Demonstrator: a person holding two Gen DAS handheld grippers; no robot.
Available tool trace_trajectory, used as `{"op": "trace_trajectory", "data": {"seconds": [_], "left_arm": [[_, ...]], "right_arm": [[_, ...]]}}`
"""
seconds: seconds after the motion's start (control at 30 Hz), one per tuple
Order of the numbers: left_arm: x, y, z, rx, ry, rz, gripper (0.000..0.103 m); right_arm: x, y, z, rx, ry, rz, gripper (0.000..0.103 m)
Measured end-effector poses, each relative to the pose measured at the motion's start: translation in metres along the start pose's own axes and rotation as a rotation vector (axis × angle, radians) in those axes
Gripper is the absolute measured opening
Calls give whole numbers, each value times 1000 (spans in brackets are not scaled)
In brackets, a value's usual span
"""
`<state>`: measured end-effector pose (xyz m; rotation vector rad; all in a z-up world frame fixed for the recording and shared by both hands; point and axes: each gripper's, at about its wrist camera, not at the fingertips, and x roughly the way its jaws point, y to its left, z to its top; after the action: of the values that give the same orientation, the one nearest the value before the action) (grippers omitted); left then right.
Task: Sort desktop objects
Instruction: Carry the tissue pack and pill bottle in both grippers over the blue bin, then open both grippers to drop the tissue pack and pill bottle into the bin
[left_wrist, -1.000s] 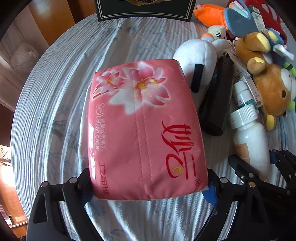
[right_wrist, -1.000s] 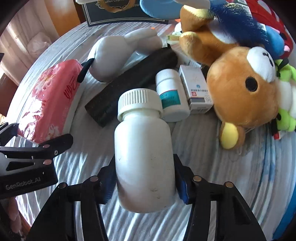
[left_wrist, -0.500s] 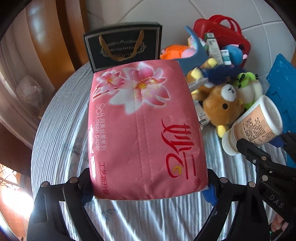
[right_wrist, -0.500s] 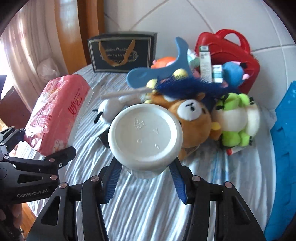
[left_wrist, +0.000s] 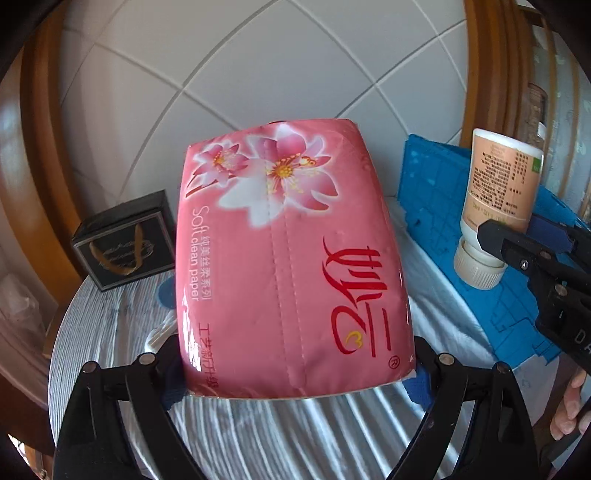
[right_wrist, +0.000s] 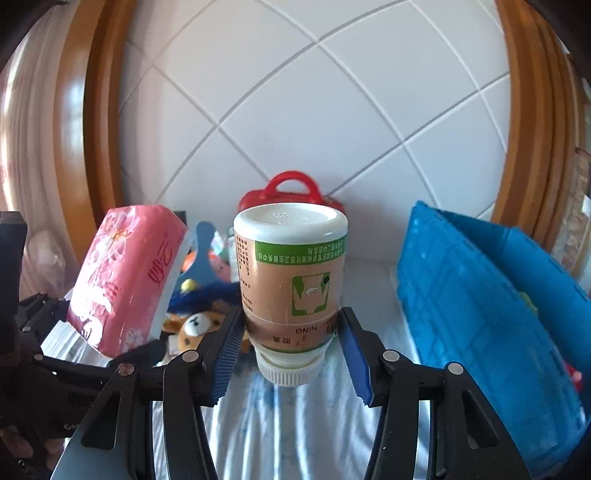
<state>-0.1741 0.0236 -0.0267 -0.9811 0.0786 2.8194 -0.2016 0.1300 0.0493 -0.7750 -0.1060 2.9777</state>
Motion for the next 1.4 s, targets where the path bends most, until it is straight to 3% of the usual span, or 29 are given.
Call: {"op": "trace_trajectory", "data": {"seconds": [0.17,0.37,0.53,0.63,0.77,0.87,0.97,1.1,1.27,1.4], "left_arm": [[2,-112,43,56,-68,-94,92],[9,-249,79,127,-110,-203,92],[15,-342,85,191,-81,-260,92],[26,-383,84,228,-24,-285,92],[36,-414,83,283,29,-276,92],[31,-411,89,229,52,-299,92],[28,-423,88,251,65,-299,92],[37,-433,83,256,122,-290,92],[39,-442,80,267,136,-252,96],[36,-446,79,276,128,-236,97]], "right_arm": [[-50,-111,11,76,-99,-77,51],[-98,-254,7,121,-136,-185,51],[-121,-353,-9,168,-93,-248,51],[-124,-397,-21,190,-67,-277,51],[-110,-434,-33,211,-41,-307,51],[-83,-459,-37,215,-6,-332,51],[-73,-474,-42,228,17,-342,51],[-66,-477,-48,233,42,-348,51],[-58,-482,-60,227,90,-392,53],[-61,-486,-65,241,97,-399,80]]}}
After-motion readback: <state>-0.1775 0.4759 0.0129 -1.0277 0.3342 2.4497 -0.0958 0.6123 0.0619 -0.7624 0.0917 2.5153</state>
